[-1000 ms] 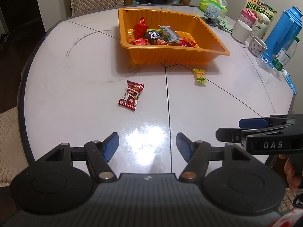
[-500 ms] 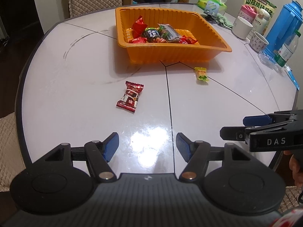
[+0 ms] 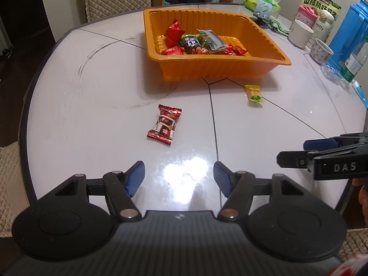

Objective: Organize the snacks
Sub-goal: 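Withdraw both tools from the tray toward the remaining red and yellow-green candies, then grasp the red candy with the left tool while the right tool grasps the yellow-green candy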

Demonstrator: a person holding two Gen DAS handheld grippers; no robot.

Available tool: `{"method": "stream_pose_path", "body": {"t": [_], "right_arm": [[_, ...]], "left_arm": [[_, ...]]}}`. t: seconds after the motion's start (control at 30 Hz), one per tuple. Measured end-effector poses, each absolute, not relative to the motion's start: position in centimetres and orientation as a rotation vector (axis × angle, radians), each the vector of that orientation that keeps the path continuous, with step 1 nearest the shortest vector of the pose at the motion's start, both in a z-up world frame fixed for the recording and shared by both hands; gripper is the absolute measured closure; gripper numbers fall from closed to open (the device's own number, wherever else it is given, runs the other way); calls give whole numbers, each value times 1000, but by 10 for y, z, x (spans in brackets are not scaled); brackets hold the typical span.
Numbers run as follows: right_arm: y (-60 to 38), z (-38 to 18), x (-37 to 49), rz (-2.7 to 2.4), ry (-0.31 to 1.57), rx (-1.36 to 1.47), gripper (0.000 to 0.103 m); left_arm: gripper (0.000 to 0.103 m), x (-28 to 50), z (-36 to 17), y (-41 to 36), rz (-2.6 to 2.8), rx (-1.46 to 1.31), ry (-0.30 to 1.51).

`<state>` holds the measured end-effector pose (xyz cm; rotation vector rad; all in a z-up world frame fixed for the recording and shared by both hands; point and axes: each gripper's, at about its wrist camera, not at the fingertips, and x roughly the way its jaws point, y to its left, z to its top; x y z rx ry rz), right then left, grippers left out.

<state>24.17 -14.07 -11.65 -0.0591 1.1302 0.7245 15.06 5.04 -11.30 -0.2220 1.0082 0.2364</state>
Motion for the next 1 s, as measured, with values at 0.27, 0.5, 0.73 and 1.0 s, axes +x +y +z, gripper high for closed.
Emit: {"method": "stream_pose_path", "body": {"t": [0.27,0.5,0.73,1.0], "right_arm": [[-145,-118,256,696,1129,-42,27],[-150,-119,270,661,1126,-20,27],[-152,-122,282,639,1131,-2,27],[-154,-125,291,617,1135,12,27]], "left_arm": [[41,166,-118,58,240,-207,1003],[41,178,-122,62,213,-194,951],[41,194,-135,66,224,-145,943],[53,211,-149,71,213,-107,988]]}}
